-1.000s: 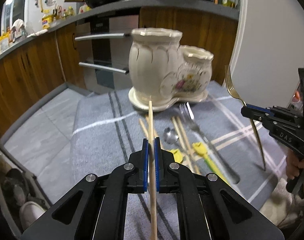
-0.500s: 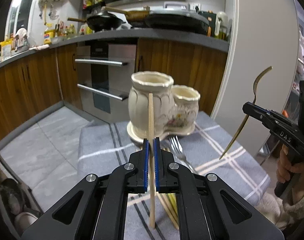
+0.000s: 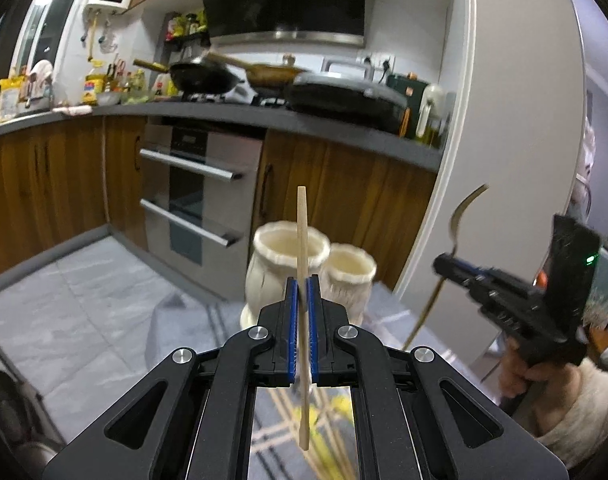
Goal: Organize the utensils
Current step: 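Lift the chopstick into the tall holder cup while the right tool drops the gold fork into the short cup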
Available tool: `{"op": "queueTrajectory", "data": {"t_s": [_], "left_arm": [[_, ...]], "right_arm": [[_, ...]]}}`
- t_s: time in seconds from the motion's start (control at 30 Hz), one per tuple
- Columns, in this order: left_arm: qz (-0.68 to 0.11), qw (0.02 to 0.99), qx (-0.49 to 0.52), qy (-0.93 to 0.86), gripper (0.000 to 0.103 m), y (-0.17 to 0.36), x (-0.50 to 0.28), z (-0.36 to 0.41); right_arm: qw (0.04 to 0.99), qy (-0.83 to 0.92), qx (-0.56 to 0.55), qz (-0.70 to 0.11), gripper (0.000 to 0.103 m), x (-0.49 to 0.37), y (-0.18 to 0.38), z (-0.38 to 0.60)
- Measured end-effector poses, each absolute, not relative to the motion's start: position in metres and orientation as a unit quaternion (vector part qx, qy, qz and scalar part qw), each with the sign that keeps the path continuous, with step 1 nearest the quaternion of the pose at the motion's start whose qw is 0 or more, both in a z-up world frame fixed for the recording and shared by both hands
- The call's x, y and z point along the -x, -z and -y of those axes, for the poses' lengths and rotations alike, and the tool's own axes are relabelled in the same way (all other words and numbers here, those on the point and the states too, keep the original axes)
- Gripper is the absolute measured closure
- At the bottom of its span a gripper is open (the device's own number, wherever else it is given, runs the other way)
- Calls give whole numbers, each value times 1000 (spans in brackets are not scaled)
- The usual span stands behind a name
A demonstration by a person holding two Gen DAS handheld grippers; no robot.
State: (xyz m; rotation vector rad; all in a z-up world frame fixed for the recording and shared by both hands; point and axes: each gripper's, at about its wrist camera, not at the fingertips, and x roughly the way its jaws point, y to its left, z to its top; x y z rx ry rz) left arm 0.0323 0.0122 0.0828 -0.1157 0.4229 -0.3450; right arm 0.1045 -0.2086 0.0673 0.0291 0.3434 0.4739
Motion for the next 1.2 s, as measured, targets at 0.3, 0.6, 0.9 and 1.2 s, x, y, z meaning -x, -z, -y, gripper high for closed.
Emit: {"op": "queueTrajectory", "data": {"t_s": [0.3, 0.6, 0.9, 1.2], "left_arm": [[-146, 978, 28, 143, 97, -148, -92, 11], [-123, 987, 4, 100, 97, -138, -156, 36], [-189, 978, 13, 90, 97, -79, -176, 29], [-217, 972, 16, 88, 97, -58, -180, 22]], "right_arm": [[971, -200, -39, -126, 97, -161, -113, 199], [974, -172, -75, -124, 97, -204, -95, 199], [958, -184, -83, -203, 97, -225, -51, 204], [952, -178, -76, -238, 97, -234, -38, 193]]}}
